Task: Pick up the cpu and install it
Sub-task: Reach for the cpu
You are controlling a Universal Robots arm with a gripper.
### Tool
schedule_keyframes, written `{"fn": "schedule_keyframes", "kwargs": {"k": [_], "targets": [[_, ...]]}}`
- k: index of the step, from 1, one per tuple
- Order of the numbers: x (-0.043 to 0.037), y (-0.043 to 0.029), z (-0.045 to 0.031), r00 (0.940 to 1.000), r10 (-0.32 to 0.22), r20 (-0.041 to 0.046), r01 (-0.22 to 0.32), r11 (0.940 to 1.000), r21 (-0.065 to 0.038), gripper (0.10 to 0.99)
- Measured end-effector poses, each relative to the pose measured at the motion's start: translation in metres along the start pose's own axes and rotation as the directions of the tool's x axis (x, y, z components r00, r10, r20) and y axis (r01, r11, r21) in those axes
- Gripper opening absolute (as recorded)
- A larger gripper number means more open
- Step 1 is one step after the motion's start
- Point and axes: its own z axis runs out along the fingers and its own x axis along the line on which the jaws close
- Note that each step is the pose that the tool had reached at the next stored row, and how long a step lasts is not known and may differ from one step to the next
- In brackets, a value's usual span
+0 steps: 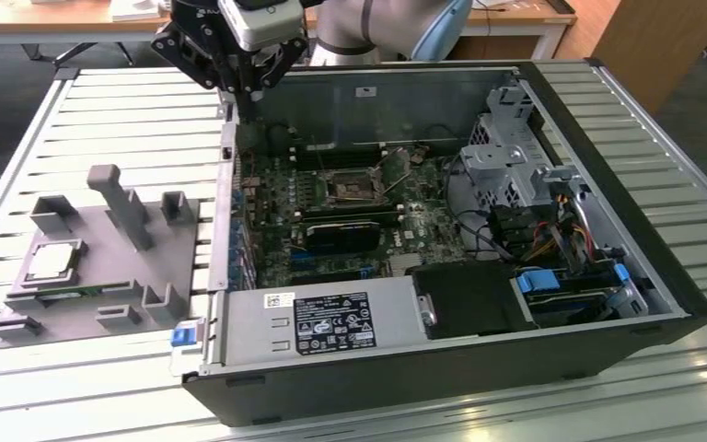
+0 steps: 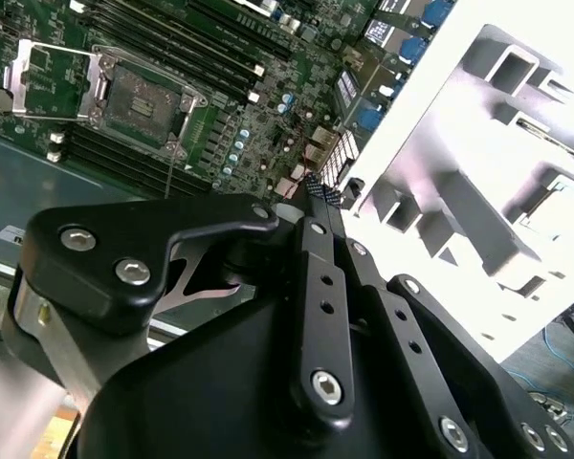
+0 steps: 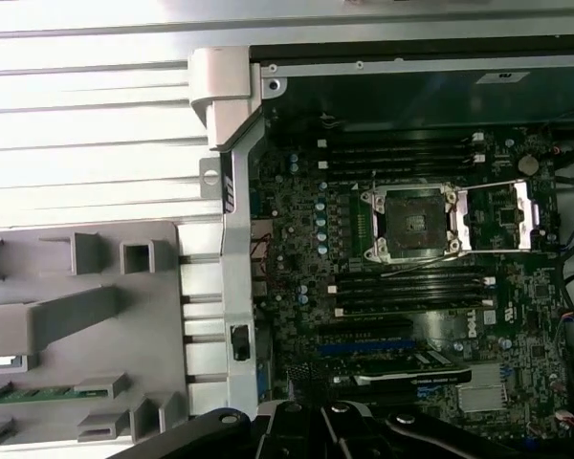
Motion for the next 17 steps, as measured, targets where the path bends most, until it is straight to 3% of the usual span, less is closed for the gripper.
{"fn": "schedule_keyframes", "kwargs": {"k": [17], "targets": [[0.0125,-0.0009,0.0000,1.0000,0.000,0.0000,0.000,1.0000,0.000,0.106]]}}
